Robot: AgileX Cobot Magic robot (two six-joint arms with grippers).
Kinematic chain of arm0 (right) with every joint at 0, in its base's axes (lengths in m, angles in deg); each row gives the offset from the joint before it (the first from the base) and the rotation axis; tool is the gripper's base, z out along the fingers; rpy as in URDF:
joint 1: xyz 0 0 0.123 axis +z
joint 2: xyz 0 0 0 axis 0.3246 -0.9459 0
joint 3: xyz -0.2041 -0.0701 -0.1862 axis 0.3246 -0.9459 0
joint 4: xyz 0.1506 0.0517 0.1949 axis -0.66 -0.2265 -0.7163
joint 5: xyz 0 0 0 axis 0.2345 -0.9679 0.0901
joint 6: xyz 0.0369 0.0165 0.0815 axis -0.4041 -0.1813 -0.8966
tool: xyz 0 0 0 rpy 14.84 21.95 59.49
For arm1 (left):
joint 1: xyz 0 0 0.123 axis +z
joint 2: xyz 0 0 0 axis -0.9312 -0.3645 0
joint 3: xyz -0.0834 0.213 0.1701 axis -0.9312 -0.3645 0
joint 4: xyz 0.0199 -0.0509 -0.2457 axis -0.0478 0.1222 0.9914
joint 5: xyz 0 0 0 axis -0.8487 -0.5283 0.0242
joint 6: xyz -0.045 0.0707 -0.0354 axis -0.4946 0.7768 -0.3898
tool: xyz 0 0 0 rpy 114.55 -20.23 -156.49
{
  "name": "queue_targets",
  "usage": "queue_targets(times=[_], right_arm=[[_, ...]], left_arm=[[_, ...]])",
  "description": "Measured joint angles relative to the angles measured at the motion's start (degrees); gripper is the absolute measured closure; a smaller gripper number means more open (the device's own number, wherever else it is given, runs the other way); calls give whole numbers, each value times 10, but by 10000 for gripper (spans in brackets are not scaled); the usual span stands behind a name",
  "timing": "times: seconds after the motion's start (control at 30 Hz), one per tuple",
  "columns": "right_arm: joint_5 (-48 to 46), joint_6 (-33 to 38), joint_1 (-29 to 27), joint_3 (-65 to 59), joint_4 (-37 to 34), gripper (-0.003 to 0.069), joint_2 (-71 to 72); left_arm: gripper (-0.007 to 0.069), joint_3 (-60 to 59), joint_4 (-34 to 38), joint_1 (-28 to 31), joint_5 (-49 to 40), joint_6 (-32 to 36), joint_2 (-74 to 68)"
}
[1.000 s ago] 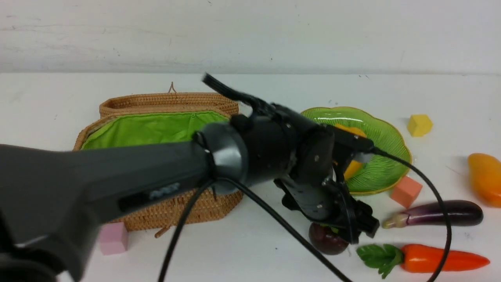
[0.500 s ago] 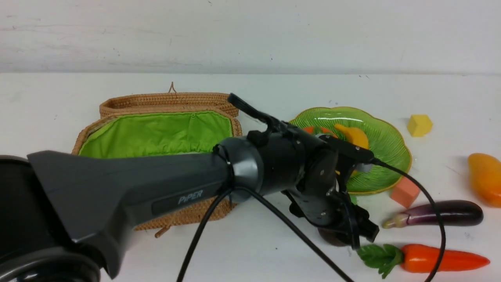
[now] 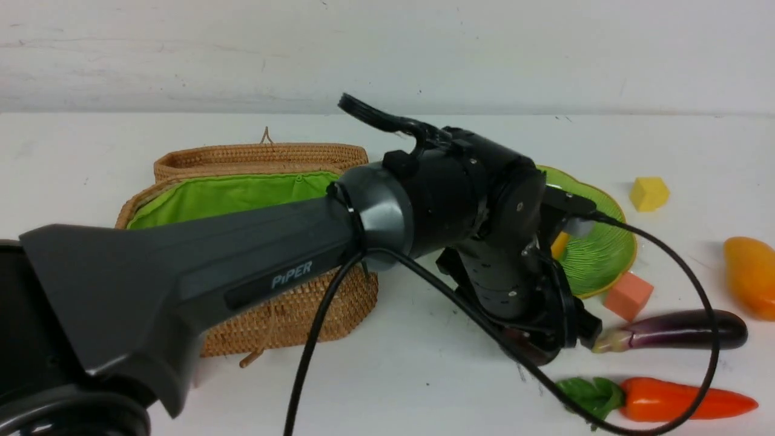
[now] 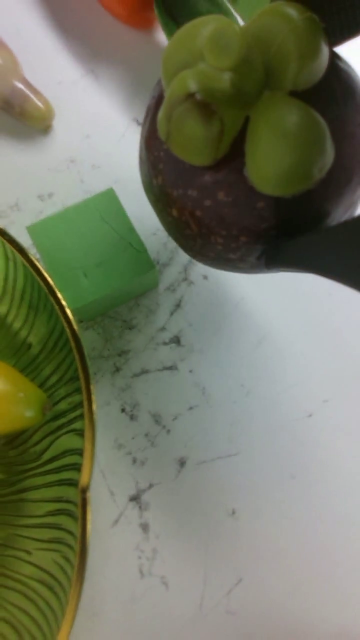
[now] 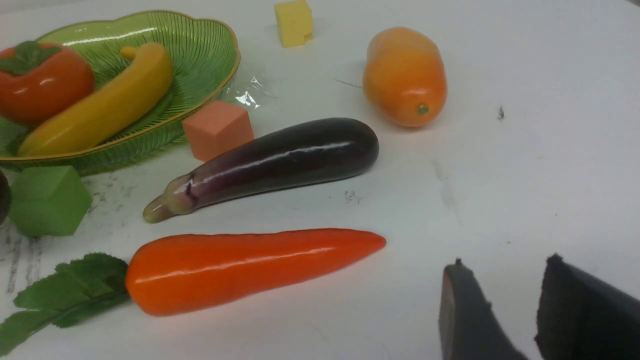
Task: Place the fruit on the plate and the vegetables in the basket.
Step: Grab a mangosteen with your left arm and put it on the plate on the right
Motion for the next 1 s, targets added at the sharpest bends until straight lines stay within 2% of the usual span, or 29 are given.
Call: queue_targets(times=[0.13, 0.27, 0.4, 0.43, 0.47, 0.57, 0.83, 0.93, 1.0], right_arm=[[0, 0, 0, 0, 0, 417, 0], [0, 0, 0, 0, 0, 417, 0], [0, 0, 0, 0, 0, 417, 0], [0, 0, 0, 0, 0, 417, 0], [0, 0, 0, 0, 0, 417, 0], [0, 0, 0, 0, 0, 417, 0], [0, 0, 0, 0, 0, 417, 0], [0, 0, 0, 0, 0, 417, 0], [0, 0, 0, 0, 0, 417, 0]], left_arm=[[143, 0, 0, 0, 18, 0, 22], [144, 1, 1, 0, 80, 0, 37], [146, 4, 2, 0, 251, 0, 15], [146, 5, 2, 0, 267, 0, 10], [147, 5, 7, 0, 326, 0, -16], [148, 5, 20, 1, 397, 0, -65], [153, 4, 28, 7, 463, 0, -125], [130, 4, 29, 7, 468, 0, -125], [69, 4, 30, 7, 471, 0, -125]])
